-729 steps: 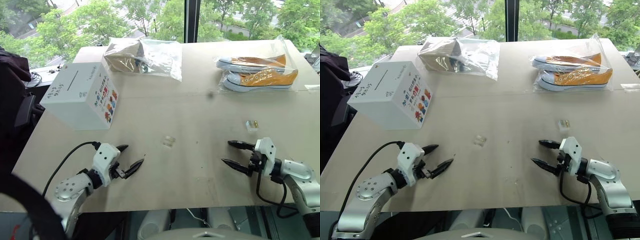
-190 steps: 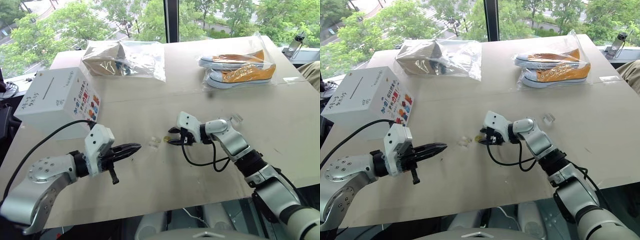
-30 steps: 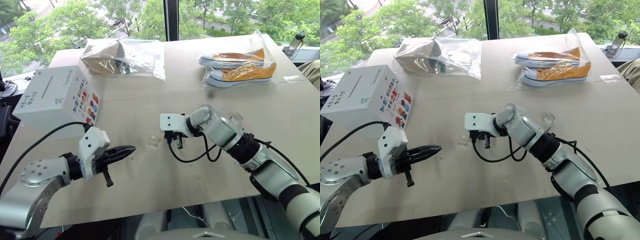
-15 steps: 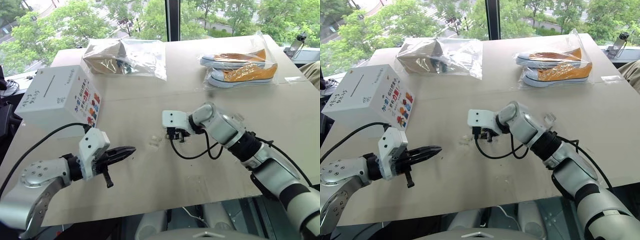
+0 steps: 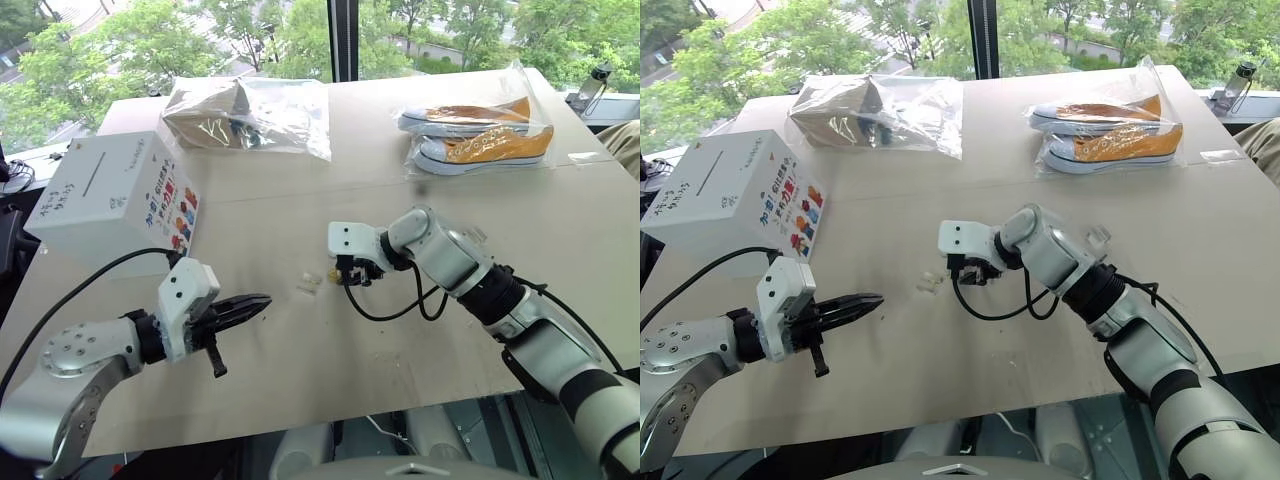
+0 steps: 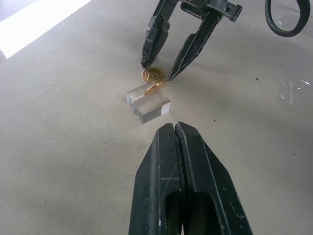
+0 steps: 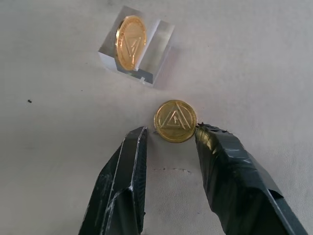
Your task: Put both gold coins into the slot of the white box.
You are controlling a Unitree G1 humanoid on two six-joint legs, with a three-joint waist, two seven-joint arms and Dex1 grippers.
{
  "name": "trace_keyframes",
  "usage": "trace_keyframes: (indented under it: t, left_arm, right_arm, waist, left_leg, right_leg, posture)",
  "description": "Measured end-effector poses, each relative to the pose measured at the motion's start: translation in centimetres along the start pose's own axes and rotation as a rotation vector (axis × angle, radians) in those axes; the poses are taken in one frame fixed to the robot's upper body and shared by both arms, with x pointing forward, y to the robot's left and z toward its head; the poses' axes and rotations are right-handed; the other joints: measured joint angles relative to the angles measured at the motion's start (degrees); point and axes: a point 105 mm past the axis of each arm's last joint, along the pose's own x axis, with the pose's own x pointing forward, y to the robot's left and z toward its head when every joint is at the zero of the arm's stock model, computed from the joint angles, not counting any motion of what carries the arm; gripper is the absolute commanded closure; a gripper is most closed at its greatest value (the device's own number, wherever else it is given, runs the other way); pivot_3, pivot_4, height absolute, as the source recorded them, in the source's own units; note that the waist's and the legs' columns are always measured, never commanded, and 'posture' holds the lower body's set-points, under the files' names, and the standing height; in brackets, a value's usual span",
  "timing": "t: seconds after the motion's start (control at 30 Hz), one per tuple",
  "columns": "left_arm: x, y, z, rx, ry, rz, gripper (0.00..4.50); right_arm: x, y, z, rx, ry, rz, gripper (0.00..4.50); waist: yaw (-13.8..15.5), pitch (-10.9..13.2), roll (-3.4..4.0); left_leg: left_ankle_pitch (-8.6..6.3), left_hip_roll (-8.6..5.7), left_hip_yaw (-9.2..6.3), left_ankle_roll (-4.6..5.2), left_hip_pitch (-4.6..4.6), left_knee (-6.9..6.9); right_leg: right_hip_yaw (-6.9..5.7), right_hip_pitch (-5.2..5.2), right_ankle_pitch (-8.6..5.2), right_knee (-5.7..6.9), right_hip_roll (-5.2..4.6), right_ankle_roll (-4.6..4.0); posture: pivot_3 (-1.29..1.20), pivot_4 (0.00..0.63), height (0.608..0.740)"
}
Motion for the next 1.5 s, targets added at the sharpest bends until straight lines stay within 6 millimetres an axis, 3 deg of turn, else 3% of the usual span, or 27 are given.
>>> trace_keyframes:
  t: [0.97,1.13,1.5]
  left_arm:
    - [-0.1,-0.1,-0.4,-0.013,0.009,0.004,4.50]
    - [-0.1,-0.1,-0.4,-0.014,0.008,0.005,4.50]
    - [-0.1,-0.1,-0.5,-0.015,0.009,0.006,4.50]
  right_arm:
    - [2.1,-0.3,1.3,0.124,-0.070,-0.019,2.77]
    - [2.5,-0.2,1.3,0.158,-0.073,-0.031,2.77]
    - [3.2,-0.2,1.8,0.197,-0.098,-0.071,2.77]
  waist:
    - [-1.75,-0.04,0.00]
    - [-1.70,-0.03,0.02]
    - [-1.80,-0.03,0.00]
  left_leg:
    - [-0.05,0.72,0.35,0.01,0.34,-0.06]
    - [-0.11,0.96,0.44,-0.09,0.94,-0.20]
    - [-0.15,1.42,0.87,-0.22,1.14,-0.18]
  right_leg:
    - [0.18,0.02,0.25,0.12,0.68,-0.40]
    - [0.25,0.46,0.32,0.10,0.94,-0.53]
    - [0.22,0.43,0.48,0.09,1.06,-0.78]
  posture:
    - [0.00,0.150,0.740]
    - [0.00,0.150,0.740]
    - [0.00,0.150,0.740]
